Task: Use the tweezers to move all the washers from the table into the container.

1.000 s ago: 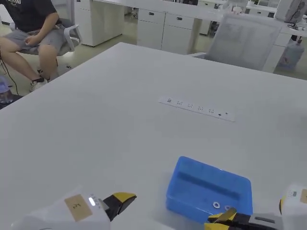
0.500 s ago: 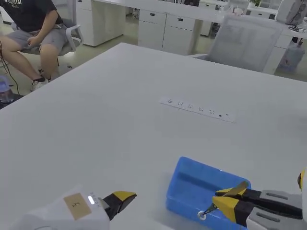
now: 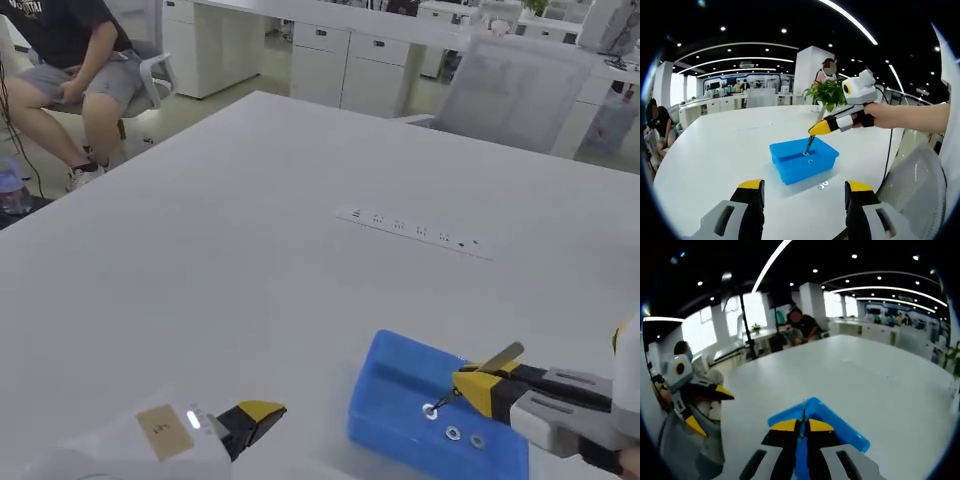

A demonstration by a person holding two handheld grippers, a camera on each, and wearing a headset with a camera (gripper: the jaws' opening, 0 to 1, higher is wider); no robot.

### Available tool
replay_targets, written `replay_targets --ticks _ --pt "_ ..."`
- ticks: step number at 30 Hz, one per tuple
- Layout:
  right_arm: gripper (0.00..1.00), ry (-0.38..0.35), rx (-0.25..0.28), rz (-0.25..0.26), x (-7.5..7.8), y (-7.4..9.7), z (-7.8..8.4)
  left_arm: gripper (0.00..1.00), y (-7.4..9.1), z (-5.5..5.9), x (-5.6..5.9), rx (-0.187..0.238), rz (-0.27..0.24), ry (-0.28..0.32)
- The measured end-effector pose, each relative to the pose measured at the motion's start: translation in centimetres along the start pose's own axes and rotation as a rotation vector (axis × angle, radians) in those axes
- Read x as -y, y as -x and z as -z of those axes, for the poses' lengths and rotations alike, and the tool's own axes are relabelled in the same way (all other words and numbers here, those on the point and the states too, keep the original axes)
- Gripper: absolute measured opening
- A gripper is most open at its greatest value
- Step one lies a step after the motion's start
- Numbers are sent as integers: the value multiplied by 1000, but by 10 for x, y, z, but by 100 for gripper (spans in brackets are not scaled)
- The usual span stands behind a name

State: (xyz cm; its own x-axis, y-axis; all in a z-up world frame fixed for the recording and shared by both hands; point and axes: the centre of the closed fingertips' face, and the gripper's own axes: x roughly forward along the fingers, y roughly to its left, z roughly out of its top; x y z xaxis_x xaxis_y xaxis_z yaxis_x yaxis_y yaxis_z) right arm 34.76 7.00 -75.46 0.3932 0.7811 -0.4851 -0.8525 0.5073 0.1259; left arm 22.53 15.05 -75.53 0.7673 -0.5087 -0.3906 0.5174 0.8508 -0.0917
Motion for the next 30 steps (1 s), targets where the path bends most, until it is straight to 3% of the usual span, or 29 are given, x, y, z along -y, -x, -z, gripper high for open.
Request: replay_targets --ticks 9,14,30 --pt "2 16 -68 34 16 -17 19 64 -1 1 1 -7 5 -5" --pt "2 30 -95 40 18 -22 28 64 -1 2 0 -9 3 -4" --pt "3 82 -149 43 21 -33 36 63 0 3 -1 -13 -4 -5"
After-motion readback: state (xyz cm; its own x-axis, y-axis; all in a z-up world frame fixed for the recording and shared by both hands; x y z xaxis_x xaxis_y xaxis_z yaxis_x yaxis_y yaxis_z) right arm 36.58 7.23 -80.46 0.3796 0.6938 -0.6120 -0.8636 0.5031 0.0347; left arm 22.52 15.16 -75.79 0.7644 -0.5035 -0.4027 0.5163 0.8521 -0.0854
